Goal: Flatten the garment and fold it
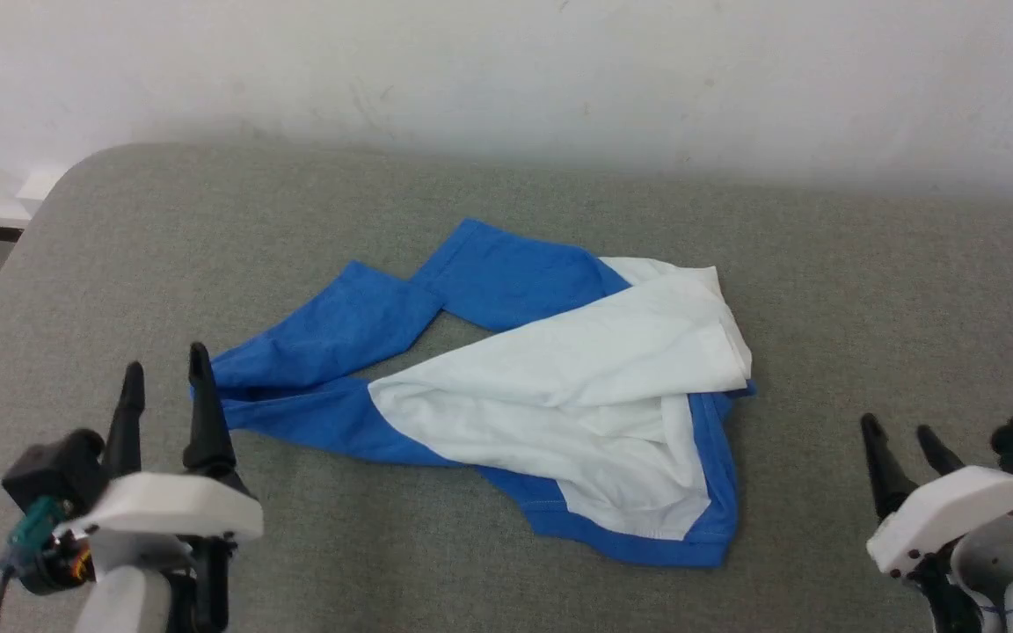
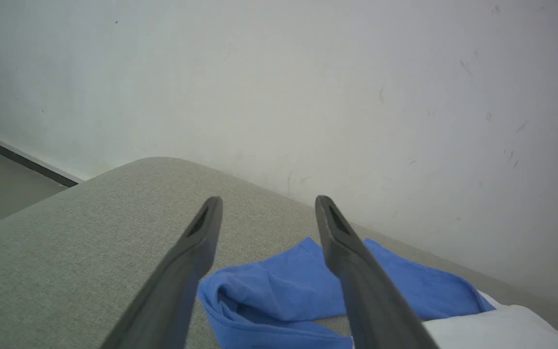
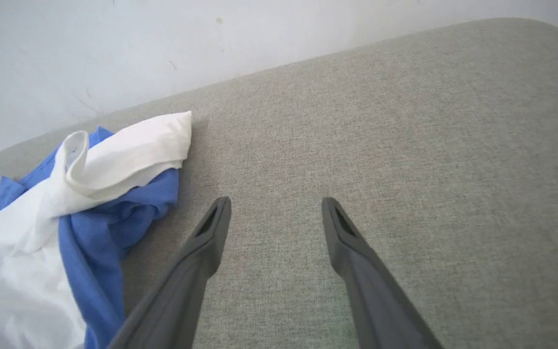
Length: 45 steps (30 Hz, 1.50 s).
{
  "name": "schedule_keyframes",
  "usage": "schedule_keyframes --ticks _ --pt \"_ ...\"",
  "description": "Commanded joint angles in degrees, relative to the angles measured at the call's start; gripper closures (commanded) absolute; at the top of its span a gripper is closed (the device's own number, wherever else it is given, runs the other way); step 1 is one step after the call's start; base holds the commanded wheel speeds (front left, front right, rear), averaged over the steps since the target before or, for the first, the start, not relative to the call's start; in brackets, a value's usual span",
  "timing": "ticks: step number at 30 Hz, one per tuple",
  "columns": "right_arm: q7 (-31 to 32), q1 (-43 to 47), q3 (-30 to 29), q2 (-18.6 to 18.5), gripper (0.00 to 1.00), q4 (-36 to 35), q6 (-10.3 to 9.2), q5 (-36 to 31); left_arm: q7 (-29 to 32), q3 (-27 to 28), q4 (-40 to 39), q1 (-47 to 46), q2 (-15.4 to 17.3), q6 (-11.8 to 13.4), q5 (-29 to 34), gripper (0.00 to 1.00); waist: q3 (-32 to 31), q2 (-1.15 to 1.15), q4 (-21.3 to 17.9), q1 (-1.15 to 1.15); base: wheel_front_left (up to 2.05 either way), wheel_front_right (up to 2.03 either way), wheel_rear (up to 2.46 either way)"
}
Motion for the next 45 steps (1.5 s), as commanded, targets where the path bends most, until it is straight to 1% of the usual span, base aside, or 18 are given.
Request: schedule_keyframes --ticks 1,6,10,12,16,20,22,23,24,25,30,32,35,38,39,41,43,45 --pt "0.79 0.71 1.52 0.13 0.00 -1.19 -0.04 -0.49 -0.41 -0.36 -1.16 1.86 -0.79 0.43 1.40 0.00 0.18 0.00 0.23 0.00 0.00 0.00 0.00" --pt "6.45 -2.98 9.41 0.13 0.00 -4.88 -0.04 -2.86 -0.52 0.38 -3.74 5.59 -4.20 0.12 4.58 0.00 0.79 0.00 0.82 0.00 0.00 0.00 0.00" --pt "13.05 -9.70 15.56 0.13 0.00 -3.90 -0.04 -4.26 -0.53 0.26 -4.29 5.57 -6.34 -0.97 6.39 0.00 1.79 0.00 1.75 0.00 0.00 0.00 0.00" --pt "16.50 -13.13 16.63 0.13 0.00 -1.84 -0.04 -5.68 -0.53 0.13 -4.11 4.94 -7.14 -1.65 7.02 0.00 2.34 0.00 2.34 0.00 0.00 0.00 0.00" --pt "21.64 -18.33 16.77 0.13 0.00 3.16 -0.04 -9.83 -0.54 0.13 -3.43 3.63 -8.38 -2.90 7.89 0.00 3.18 0.00 3.65 0.00 0.00 0.00 0.00" --pt "24.95 -20.15 17.57 0.13 0.00 6.40 -0.04 -11.09 -0.54 0.40 -2.61 3.13 -8.92 -3.93 8.27 0.00 3.46 0.00 4.16 0.00 0.00 0.00 0.00" --pt "26.62 -20.60 18.01 0.13 0.00 7.81 -0.04 -10.38 -0.54 0.67 -2.25 2.91 -9.22 -4.50 8.59 0.00 3.58 0.00 4.41 0.00 0.00 0.00 0.00" --pt "26.89 -20.82 18.07 0.13 0.35 8.09 -0.04 -10.20 -0.54 0.80 -2.09 2.83 -9.37 -4.72 8.75 0.00 3.65 0.00 4.50 0.00 0.00 0.00 0.00" --pt "26.72 -21.08 18.29 0.13 0.94 8.08 -0.04 -10.06 -0.54 0.94 -2.00 2.72 -9.53 -4.93 8.89 0.00 3.79 0.00 4.61 0.00 0.00 0.00 0.00" --pt "26.30 -21.37 18.62 0.13 1.00 7.95 -0.04 -9.95 -0.54 1.05 -1.94 2.61 -9.68 -5.13 9.07 0.00 3.90 0.00 4.70 0.00 0.00 0.00 0.00" --pt "24.25 -24.77 19.94 0.13 1.00 7.26 -0.04 -10.18 -0.54 0.93 -2.04 1.51 -10.48 -6.12 9.83 0.00 4.96 0.00 5.52 0.00 0.00 0.00 0.00" --pt "24.11 -28.06 21.20 0.13 1.00 7.68 -0.04 -10.52 -0.54 0.63 -2.09 0.88 -10.80 -6.51 9.91 0.00 5.71 0.00 6.20 0.00 0.00 0.00 0.00" --pt "23.19 -35.45 23.52 0.12 1.00 9.54 -0.04 -10.97 -0.54 -0.07 -1.87 -0.36 -11.17 -7.19 9.81 0.00 7.23 0.00 7.67 0.00 0.00 0.00 0.00" --pt "19.45 -43.85 24.92 0.12 1.00 12.27 -0.04 -10.02 -0.54 -1.07 -1.19 -1.26 -11.42 -7.86 9.36 0.00 8.45 0.00 9.64 0.00 0.00 0.00 0.00" --pt "17.58 -46.59 24.81 0.12 1.00 13.15 -0.04 -9.20 -0.54 -1.44 -0.95 -1.53 -11.47 -8.05 9.19 0.00 8.87 0.00 10.33 0.00 0.00 0.00 0.00" --pt "13.68 -51.59 26.14 0.12 1.00 15.25 -0.04 -9.80 -0.54 -1.97 -0.53 -2.01 -11.53 -8.29 9.09 0.00 9.49 0.00 11.44 0.00 0.00 0.00 0.00" --pt "9.32 -54.75 27.02 0.12 1.00 17.47 -0.04 -8.99 -0.54 -2.29 -0.05 -2.21 -11.56 -8.41 8.93 0.00 9.79 0.00 12.27 0.00 0.00 0.00 0.00" --pt "7.00 -56.06 28.33 0.12 1.00 20.49 -0.04 -7.63 -0.54 -2.60 0.16 -2.30 -11.58 -8.17 8.32 0.00 9.86 0.00 12.73 0.00 0.00 0.00 0.00"
